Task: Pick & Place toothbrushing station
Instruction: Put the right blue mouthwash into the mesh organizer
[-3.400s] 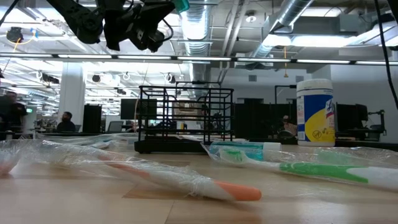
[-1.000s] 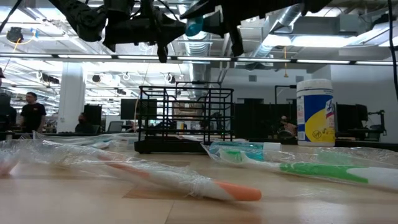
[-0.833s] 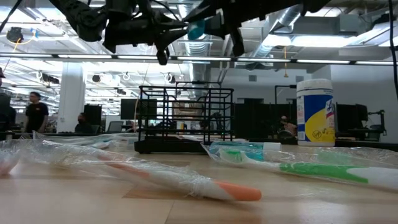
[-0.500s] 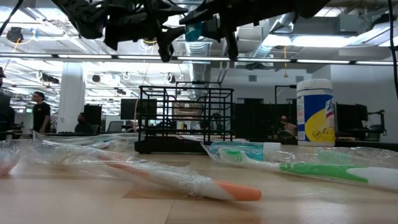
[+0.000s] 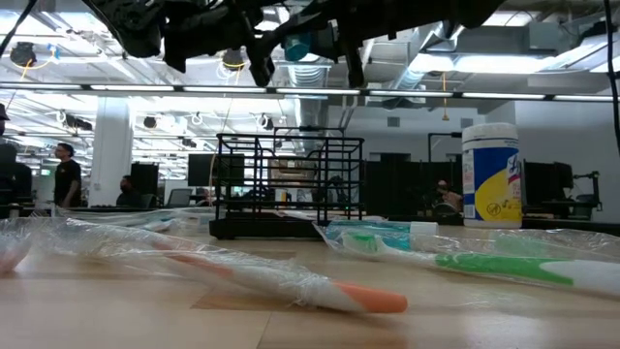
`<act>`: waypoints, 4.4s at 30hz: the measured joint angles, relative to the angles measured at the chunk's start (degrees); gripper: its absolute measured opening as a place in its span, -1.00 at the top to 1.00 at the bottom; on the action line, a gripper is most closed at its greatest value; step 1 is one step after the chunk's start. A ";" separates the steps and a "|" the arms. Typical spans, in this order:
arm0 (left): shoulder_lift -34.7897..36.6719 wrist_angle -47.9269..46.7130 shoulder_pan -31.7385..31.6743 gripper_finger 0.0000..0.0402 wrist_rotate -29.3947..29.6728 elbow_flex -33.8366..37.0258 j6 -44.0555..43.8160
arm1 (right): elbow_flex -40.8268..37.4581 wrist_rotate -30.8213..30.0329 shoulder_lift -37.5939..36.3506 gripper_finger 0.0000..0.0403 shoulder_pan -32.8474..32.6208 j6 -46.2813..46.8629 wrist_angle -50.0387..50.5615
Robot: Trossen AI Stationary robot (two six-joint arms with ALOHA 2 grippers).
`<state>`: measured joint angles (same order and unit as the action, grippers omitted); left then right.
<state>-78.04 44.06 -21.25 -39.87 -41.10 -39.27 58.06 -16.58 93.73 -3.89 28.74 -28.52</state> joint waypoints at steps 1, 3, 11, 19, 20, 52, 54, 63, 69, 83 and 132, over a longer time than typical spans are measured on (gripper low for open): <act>0.00 0.03 0.05 0.12 -0.46 0.00 -0.01 | 0.00 0.03 0.00 0.72 0.14 -0.10 0.03; 0.00 0.09 0.49 0.12 -0.55 0.00 0.23 | 0.00 0.30 0.00 0.72 0.47 -0.25 -0.42; -0.02 -0.42 1.30 0.19 1.00 0.00 1.62 | 0.00 1.85 0.00 0.72 1.21 -0.29 -0.82; -0.02 -0.71 1.30 0.51 2.33 0.00 3.52 | 0.28 2.78 0.00 0.72 1.36 -0.02 -0.85; -0.02 -0.66 1.25 0.57 2.34 0.00 3.72 | 0.58 2.80 0.00 0.72 1.36 -0.01 -0.58; -0.09 -12.28 4.32 0.60 7.38 0.00 29.39 | 1.69 10.27 -22.83 -0.36 5.78 1.05 40.04; -0.08 -12.37 6.66 0.60 10.03 0.31 30.60 | 1.66 10.26 -24.40 -0.36 6.61 1.00 40.81; -0.02 -12.81 14.64 0.60 24.60 4.49 38.62 | 1.68 10.10 -28.63 -0.36 8.57 -1.50 41.54; -0.04 -8.69 14.79 0.60 27.68 9.36 38.54 | 1.68 10.12 -28.96 -0.36 8.66 -3.26 41.47; -2.41 0.80 18.51 0.60 30.63 10.05 34.19 | 1.66 10.56 -28.76 -0.36 8.62 -4.79 41.41; -20.46 11.64 21.11 0.50 34.73 10.03 36.03 | 1.66 12.33 -28.76 -0.36 8.91 -10.74 38.60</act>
<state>-98.50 55.70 -0.14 -5.15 -31.07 -3.25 59.72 -4.25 64.97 5.02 18.00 10.08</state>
